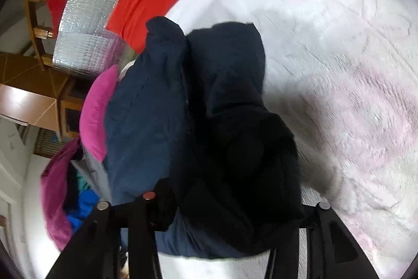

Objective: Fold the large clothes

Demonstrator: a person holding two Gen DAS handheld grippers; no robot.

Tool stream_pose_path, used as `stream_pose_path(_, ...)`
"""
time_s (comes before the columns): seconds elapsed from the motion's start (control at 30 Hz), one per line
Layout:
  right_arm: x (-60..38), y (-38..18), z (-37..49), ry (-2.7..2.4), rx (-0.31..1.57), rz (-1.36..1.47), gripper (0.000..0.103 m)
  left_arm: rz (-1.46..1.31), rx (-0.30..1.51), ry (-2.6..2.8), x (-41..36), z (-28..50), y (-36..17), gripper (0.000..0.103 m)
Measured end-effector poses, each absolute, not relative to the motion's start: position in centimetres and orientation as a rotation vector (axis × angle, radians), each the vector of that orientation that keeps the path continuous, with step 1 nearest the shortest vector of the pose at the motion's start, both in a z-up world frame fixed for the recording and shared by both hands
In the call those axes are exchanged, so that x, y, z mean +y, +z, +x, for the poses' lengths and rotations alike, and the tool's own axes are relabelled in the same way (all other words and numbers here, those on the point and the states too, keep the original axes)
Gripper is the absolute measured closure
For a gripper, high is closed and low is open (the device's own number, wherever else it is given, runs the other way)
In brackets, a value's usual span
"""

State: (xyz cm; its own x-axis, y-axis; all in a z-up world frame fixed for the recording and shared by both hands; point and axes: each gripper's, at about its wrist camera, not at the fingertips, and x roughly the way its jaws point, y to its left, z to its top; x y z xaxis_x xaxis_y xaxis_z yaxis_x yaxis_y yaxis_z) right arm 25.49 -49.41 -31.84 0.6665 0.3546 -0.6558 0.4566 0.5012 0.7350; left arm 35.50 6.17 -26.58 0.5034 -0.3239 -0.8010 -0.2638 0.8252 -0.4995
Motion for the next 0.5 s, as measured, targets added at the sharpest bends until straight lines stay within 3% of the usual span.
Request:
stream_pose_path(0.17, -51.6, -29.5, 21.9, -0.028, 0.909, 1.065, 0.046, -0.648, 1.012, -0.048, 9.9, 35.0, -24.3, 0.062)
stream_pose_path(0.3, -54.3, -27.2, 19.4, -0.101, 0.761, 1.017, 0.022, -0.584, 0.879, 0.006, 11.2, 35.2, -22.4, 0.039)
stream_pose_path(0.5, -55.2, -29.5, 23.7, -0.039, 0.79, 1.082, 0.021, -0.692, 1.082, -0.22, 8.8, 40.2, -26.6, 0.039)
